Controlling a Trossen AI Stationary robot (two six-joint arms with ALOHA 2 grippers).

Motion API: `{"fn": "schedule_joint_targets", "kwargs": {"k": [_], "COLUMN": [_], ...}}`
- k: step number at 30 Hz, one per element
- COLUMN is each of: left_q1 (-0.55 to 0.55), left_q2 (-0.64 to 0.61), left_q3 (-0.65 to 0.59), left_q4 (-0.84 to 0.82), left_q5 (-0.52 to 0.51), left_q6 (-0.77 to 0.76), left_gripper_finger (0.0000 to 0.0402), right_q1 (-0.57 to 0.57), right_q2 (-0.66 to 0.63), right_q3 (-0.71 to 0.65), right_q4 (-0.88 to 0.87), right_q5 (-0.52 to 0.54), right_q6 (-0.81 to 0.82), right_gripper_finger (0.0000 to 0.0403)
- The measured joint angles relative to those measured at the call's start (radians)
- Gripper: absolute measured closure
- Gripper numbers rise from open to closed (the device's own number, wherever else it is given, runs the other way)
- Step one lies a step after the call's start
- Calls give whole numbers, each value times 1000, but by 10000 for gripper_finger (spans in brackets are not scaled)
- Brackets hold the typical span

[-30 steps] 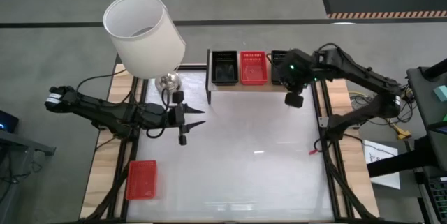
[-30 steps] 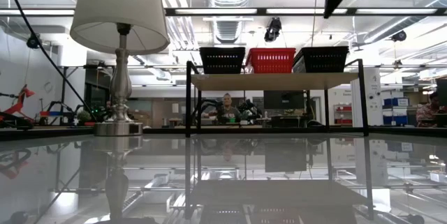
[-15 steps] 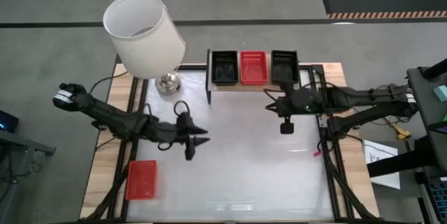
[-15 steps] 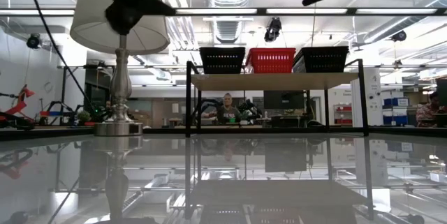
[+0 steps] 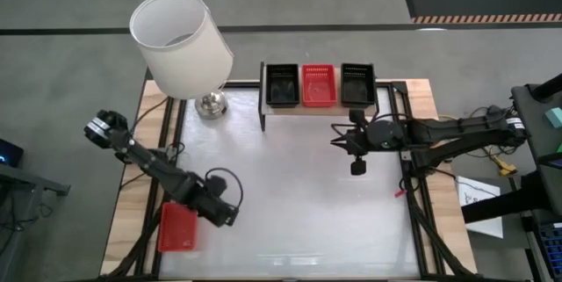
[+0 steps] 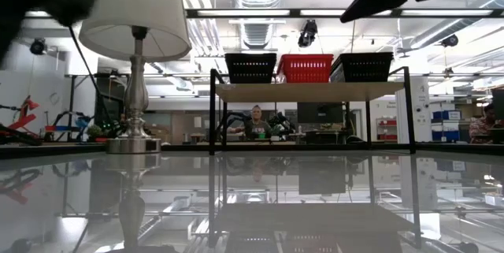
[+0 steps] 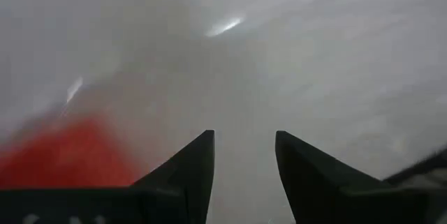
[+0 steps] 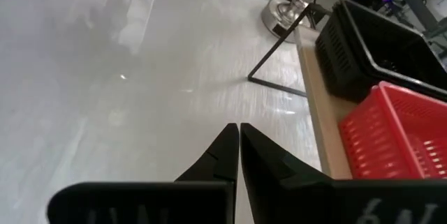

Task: Stack baskets on shelf by color
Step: Stack the red bin on top of the other red bin on the shelf

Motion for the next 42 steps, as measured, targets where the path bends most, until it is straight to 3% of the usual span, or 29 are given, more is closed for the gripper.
{"fn": "schedule_joint_targets", "kwargs": {"k": [5,8,16,30,36,42], "left_q1": [-65,-96,-106,-106,-106,-106], "left_q2": [80,100,101,98,95,95], "left_q3": [134,151,118,-85,-95,-95], "left_q4": [-293,-363,-328,-127,-119,-118], "left_q5": [160,185,182,180,180,180], "left_q6": [-162,-200,-237,-237,-230,-223], "left_gripper_finger": [266,266,266,266,266,317], "right_q1": [0,0,0,0,0,0], "right_q2": [0,0,0,0,0,0], "right_q3": [-21,-28,-37,-44,-45,-47], "right_q4": [0,0,1,0,0,-1], "right_q5": [0,0,-1,-6,-8,-8], "right_q6": [0,1,15,16,31,32], "right_gripper_finger": [394,394,394,394,394,394]}}
